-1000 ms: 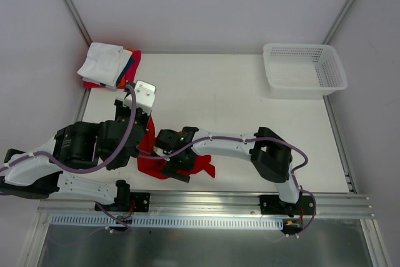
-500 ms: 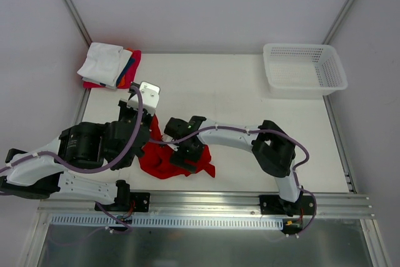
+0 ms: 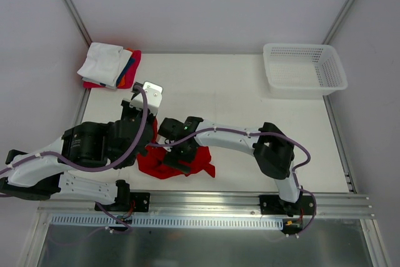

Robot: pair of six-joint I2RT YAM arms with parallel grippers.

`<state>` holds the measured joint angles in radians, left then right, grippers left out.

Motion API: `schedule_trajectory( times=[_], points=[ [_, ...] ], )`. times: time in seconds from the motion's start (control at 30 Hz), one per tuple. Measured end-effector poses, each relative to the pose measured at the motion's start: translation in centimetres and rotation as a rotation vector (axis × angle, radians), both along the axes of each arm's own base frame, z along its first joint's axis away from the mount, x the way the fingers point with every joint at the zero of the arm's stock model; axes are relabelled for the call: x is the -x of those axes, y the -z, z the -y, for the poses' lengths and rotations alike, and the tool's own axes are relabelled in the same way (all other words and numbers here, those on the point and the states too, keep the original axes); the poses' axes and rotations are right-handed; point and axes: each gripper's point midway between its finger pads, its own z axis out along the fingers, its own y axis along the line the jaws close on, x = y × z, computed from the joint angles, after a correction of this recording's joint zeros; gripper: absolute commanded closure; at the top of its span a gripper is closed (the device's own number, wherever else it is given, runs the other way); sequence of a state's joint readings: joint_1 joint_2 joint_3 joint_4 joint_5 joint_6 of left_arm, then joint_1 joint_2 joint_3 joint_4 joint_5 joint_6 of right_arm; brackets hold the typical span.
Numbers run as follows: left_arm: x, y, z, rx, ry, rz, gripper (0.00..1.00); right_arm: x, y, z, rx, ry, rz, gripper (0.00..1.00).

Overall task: Fold and stack the t-shirts
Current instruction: Flatten out the tshirt

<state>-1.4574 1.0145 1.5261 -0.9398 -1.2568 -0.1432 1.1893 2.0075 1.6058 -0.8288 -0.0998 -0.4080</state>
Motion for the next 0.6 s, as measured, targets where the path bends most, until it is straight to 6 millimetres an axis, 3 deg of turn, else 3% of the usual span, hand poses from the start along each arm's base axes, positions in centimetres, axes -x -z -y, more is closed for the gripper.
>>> schedule_trajectory(
  times=[0.6],
  points=[
    [-0.04, -0.09, -0.49, 0.011, -0.006, 0.001, 1.00, 0.27, 0.69, 0.01, 0.017, 0.001, -0.020, 0.19]
  ],
)
